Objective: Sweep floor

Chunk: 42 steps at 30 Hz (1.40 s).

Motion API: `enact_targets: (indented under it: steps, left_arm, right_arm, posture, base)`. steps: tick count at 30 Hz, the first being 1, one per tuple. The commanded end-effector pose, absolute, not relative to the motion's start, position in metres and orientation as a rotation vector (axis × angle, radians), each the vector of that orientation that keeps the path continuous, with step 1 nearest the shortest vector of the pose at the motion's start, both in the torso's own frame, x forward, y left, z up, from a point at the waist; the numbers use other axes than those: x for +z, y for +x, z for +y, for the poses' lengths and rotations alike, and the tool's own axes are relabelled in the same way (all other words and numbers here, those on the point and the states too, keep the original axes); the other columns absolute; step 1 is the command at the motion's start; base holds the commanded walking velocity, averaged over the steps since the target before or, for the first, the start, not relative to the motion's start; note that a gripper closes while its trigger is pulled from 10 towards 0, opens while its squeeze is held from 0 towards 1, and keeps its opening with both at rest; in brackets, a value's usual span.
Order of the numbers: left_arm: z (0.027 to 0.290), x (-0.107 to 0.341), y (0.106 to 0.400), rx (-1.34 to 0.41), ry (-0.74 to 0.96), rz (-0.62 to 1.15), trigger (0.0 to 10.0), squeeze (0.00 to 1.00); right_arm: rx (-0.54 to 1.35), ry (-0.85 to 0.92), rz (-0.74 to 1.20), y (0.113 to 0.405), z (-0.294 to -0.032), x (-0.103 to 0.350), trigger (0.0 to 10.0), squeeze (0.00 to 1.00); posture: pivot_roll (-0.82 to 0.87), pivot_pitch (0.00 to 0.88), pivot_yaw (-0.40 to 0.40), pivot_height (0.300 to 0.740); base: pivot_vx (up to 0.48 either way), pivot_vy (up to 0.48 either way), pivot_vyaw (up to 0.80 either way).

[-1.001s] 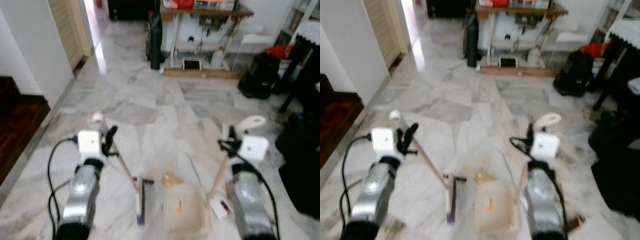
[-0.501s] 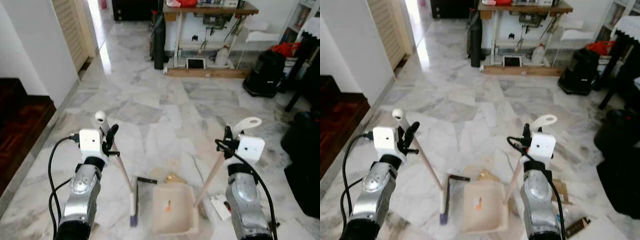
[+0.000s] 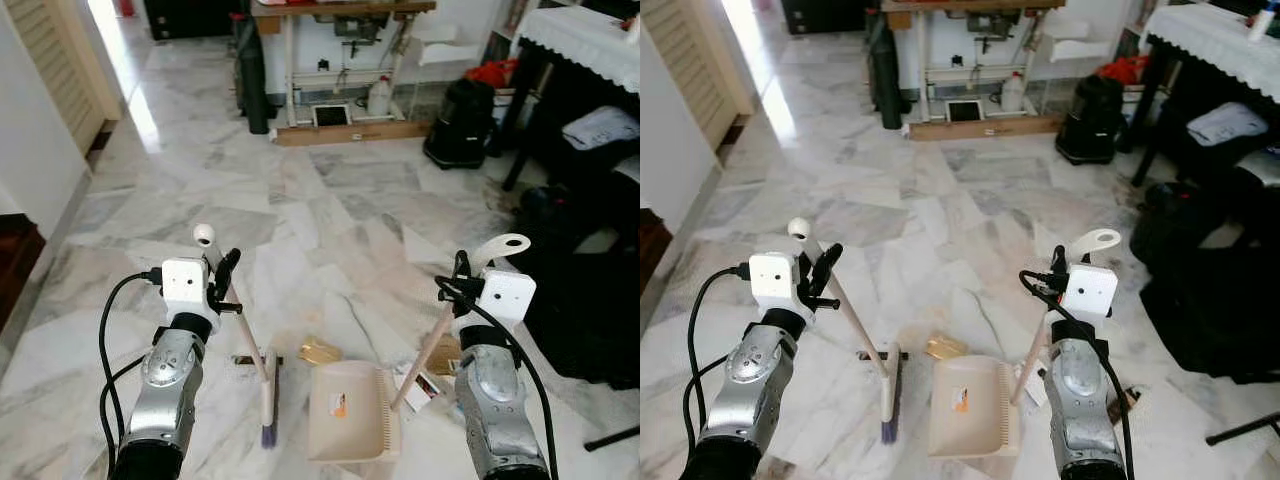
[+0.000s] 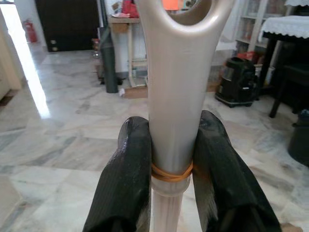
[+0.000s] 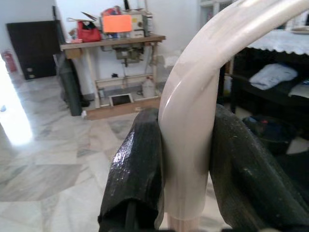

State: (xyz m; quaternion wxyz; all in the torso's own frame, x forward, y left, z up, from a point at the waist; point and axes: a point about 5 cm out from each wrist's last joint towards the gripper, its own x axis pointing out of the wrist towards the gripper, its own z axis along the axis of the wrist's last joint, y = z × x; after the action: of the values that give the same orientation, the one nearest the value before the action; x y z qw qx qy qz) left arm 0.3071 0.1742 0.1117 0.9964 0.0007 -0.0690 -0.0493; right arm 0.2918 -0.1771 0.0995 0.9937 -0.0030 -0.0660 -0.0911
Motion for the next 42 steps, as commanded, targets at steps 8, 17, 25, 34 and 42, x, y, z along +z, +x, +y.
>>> enact_targets:
  steps: [8,17,25,34,42]
  left_arm:
    - [0.1748,0.1204,0.3107,-0.101,-0.001,-0.176,10.0,0.0]
    - [0.1757,0.122,0.3118,-0.102,0.007,-0.182,10.0,0.0]
    - [0.1747,0.124,0.3131,-0.105,0.011,-0.19,10.0,0.0]
    - [0.1754,0.1234,0.3138,-0.107,0.006,-0.193,10.0,0.0]
    - [0.1767,0.1267,0.3174,-0.12,0.018,-0.194,10.0,0.0]
  right_arm:
    - [-0.18,-0.001,-0.166,0.2945,-0.1745,0.1069,10.0,0.0]
    - [-0.184,0.0,-0.168,0.2959,-0.1742,0.1074,10.0,0.0]
    - [-0.185,-0.001,-0.174,0.2966,-0.1753,0.1079,10.0,0.0]
    - [-0.189,-0.007,-0.206,0.2998,-0.1762,0.1159,10.0,0.0]
    - [-0.2,-0.003,-0.208,0.2999,-0.1746,0.1154,10.0,0.0]
  posture:
    - [0.03,0.0,0.014,0.74]
    - [0.03,0.0,0.017,0.74]
    - [0.02,0.0,0.014,0.74]
    - [-0.02,0.0,0.028,0.74]
    - [-0.03,0.0,0.052,0.74]
  base:
    - [0.0,0.133,-0.78]
    - [0.0,0.0,-0.78]
    - [0.0,0.0,-0.74]
    - [0.0,0.0,-0.11]
    - [0.0,0.0,0.0]
